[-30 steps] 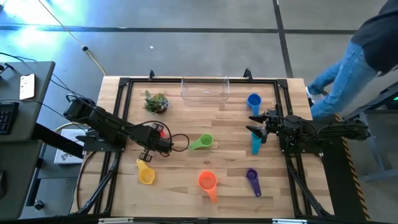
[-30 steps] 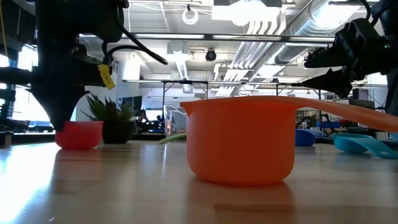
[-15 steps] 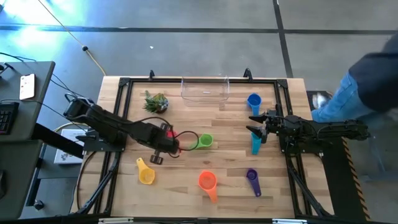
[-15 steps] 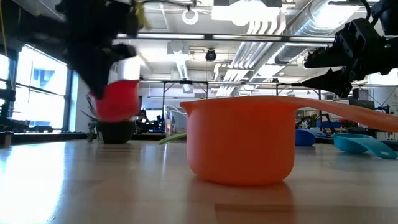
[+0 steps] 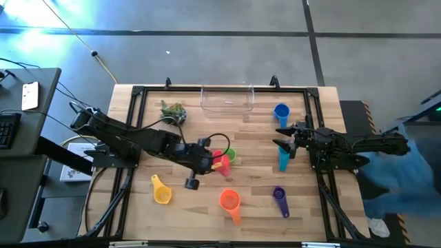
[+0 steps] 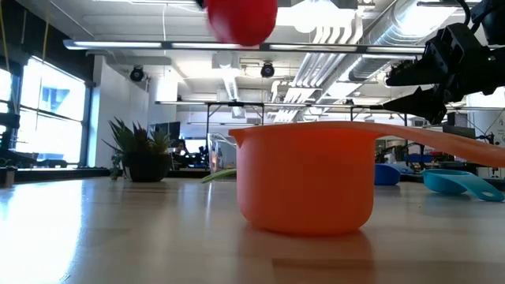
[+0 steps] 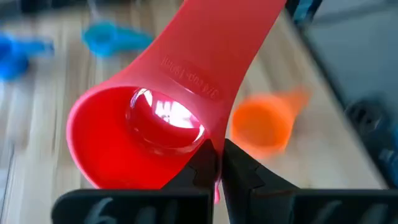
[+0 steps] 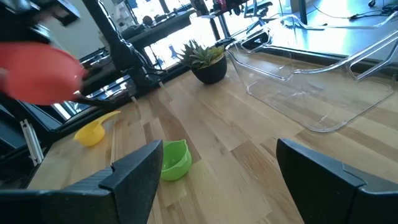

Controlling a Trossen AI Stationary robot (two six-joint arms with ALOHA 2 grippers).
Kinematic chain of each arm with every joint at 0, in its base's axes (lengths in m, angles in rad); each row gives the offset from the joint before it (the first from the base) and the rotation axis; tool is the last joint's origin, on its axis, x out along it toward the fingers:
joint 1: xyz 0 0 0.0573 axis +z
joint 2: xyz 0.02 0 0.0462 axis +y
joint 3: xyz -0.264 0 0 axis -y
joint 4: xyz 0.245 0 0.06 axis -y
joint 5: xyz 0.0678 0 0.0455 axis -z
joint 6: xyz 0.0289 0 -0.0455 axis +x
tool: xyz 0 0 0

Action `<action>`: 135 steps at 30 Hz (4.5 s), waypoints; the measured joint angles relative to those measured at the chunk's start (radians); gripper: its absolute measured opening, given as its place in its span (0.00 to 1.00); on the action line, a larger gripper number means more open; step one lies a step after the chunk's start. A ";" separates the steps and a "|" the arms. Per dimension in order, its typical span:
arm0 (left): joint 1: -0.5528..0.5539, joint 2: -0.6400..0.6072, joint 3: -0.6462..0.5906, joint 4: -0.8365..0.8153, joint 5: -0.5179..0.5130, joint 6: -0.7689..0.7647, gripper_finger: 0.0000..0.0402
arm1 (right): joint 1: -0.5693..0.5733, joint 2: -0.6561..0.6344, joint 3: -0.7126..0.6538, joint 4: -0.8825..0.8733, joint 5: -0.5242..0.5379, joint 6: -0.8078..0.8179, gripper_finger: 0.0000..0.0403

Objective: Nest measuring cups in basket
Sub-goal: Stack red measuring cup into the orange measuring cup, then stack the blue measuring cup into the red measuring cup

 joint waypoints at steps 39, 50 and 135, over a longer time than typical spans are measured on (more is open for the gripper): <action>-0.186 0.387 0.085 0.219 -0.014 0.008 0.01 | 0.000 0.001 0.000 -0.022 0.000 0.000 0.76; -0.189 0.426 0.124 0.101 0.002 0.003 0.01 | 0.000 0.001 0.000 -0.026 0.000 0.000 0.76; 0.232 0.015 0.225 -0.448 -0.140 0.064 0.16 | 0.000 0.001 0.000 -0.042 0.000 0.000 0.76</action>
